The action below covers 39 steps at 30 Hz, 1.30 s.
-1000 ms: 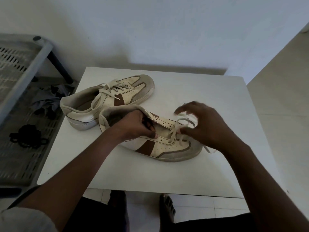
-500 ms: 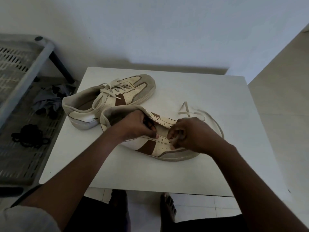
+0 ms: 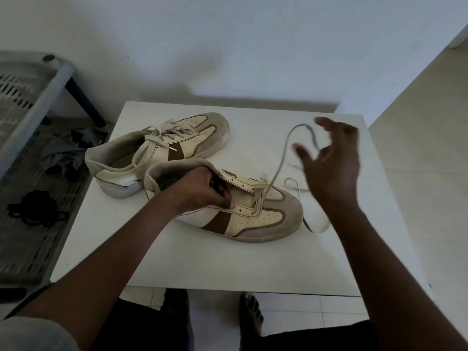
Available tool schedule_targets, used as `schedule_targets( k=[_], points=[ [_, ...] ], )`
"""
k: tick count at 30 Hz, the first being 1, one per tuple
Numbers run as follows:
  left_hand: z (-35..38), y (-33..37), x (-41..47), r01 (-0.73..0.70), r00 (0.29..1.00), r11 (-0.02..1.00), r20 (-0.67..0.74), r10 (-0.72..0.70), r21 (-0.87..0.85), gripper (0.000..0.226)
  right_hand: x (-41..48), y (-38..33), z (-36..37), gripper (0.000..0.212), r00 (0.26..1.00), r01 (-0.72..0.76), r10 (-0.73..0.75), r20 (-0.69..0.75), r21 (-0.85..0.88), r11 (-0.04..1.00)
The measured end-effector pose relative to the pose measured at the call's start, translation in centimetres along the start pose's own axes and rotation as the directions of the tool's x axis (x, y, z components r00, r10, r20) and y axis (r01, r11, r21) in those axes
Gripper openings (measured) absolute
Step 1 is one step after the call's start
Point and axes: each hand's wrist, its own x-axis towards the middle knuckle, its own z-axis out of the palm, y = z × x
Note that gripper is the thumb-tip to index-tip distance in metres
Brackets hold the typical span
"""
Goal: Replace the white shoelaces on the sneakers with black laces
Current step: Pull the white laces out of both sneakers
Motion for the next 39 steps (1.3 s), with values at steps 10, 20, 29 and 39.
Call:
schedule_targets(
  k=[10, 20, 29, 39],
  points=[
    [-0.1, -0.1, -0.1, -0.007, 1.000, 1.000, 0.003, 0.007, -0.009, 0.029, -2.6, -0.6, 2.4, 0.010, 0.635, 0.346, -0.042, 0.771, -0.236, 0.908],
    [-0.1, -0.3, 0.1, -0.004, 1.000, 0.999, -0.010, 0.003, -0.043, 0.032, 1.5, 0.5, -1.1, 0.008, 0.974, -0.027, 0.077, -0.215, 0.227, 0.974],
    [-0.2, -0.6, 0.4, 0.002, 1.000, 0.999, -0.021, -0.003, -0.044, 0.037, -1.9, -1.0, 0.9, 0.033, 0.626, 0.251, -0.067, 0.777, -0.119, 0.961],
    [-0.3, -0.6, 0.5, -0.001, 1.000, 0.996, -0.022, -0.001, -0.089, 0.039, 0.0, -0.6, -0.1, 0.017, 0.956, -0.062, -0.043, 0.291, 0.341, 0.938]
  ],
)
